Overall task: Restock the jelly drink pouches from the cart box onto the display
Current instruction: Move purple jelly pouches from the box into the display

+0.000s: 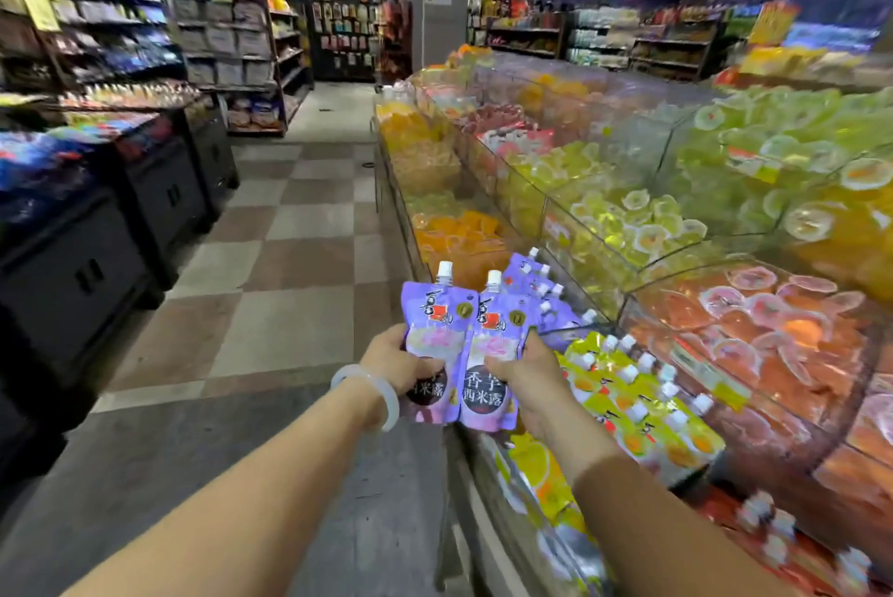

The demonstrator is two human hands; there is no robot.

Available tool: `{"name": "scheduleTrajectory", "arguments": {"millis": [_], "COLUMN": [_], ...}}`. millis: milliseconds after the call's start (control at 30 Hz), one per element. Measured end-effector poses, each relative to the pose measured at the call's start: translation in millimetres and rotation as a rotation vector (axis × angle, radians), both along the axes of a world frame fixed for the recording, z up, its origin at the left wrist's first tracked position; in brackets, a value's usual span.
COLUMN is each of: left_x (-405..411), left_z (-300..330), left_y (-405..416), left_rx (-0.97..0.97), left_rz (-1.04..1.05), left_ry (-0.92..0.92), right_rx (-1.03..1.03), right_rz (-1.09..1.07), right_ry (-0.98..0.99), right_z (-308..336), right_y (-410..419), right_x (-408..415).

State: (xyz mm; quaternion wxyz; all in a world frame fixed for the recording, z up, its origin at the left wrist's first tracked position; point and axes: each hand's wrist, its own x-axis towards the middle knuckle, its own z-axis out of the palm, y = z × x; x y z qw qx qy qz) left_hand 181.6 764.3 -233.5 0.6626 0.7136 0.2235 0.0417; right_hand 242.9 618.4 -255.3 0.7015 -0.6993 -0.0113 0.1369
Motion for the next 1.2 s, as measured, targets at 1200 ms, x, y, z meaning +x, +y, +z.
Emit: {"name": "scheduleTrajectory", "arguments": {"millis": [1200], "left_x": [414.5], "left_z": [-104.0], "left_y": [96.7], "left_rx": [0.613], "left_rz": [-1.272], "left_ry": [0.328], "right_rx": [0.033], "right_rz": [-0.981], "right_ry": [0.348], "right_z": [-119.3], "right_y": [135.5], "right_x": [256.9]}}
